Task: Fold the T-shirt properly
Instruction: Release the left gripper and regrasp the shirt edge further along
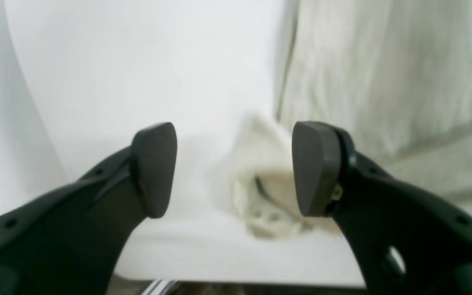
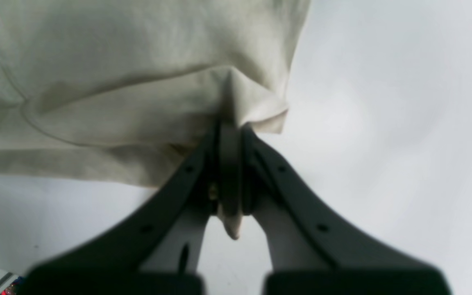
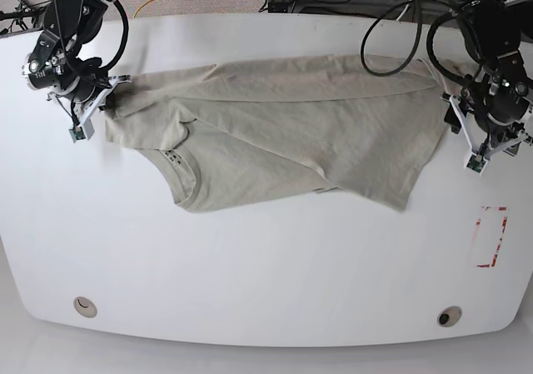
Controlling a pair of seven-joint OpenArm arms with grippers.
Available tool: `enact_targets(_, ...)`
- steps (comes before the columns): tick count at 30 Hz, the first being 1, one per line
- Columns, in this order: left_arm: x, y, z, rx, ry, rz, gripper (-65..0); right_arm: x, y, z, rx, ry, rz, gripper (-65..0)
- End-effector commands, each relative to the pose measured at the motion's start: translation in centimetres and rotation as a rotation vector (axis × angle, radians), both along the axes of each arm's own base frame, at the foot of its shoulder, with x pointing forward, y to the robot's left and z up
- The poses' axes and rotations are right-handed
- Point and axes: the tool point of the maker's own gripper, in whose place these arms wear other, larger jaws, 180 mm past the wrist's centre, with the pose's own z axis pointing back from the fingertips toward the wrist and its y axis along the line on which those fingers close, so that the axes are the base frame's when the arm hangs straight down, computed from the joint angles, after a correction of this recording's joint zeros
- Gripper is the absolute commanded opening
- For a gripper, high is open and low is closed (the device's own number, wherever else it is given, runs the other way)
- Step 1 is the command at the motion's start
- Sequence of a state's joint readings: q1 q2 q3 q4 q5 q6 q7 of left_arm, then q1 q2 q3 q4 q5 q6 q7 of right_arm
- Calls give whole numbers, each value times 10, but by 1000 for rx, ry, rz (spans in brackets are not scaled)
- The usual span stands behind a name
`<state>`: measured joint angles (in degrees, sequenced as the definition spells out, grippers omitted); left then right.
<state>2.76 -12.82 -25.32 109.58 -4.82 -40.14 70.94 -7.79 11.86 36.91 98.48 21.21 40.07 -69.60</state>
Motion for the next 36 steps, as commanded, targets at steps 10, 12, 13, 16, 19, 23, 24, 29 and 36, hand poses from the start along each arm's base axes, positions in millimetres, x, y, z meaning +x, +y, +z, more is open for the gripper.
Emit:
enact_targets(10, 74, -13, -18, -227, -21, 49, -236, 14, -6, 14, -15, -56, -5, -650)
enact_targets(12, 89, -17, -21, -276, -40, 44, -236, 15, -5, 15, -12, -59, -4, -650)
enact_targets(13, 94, -19, -25, -301, -45, 42, -236, 15, -5, 15, -12, -59, -4, -650)
enact_targets(16, 111, -27, -33, -374, -52, 41, -236, 15, -6, 15, -15, -59, -5, -650)
enact_targets(19, 121, -31, -38, -418, -35, 46, -236, 16, -5, 15, -11, -62, -4, -650)
enact_targets(23, 131, -36, -40, -455, -30, 47, -236, 16, -5, 15, -10, -62, -4, -650)
enact_targets(24, 133, -38, -41, -465, -35, 44, -236, 16, -5, 15, -10, -62, -4, -650)
enact_targets(29, 142, -59, -52, -543, -33, 33, -236, 16, -5, 16, -10, -64, -4, -650)
enact_targets(36, 140, -85, -69, -604, 15, 25, -236, 17, -5, 16, -10, -66, -4, -650)
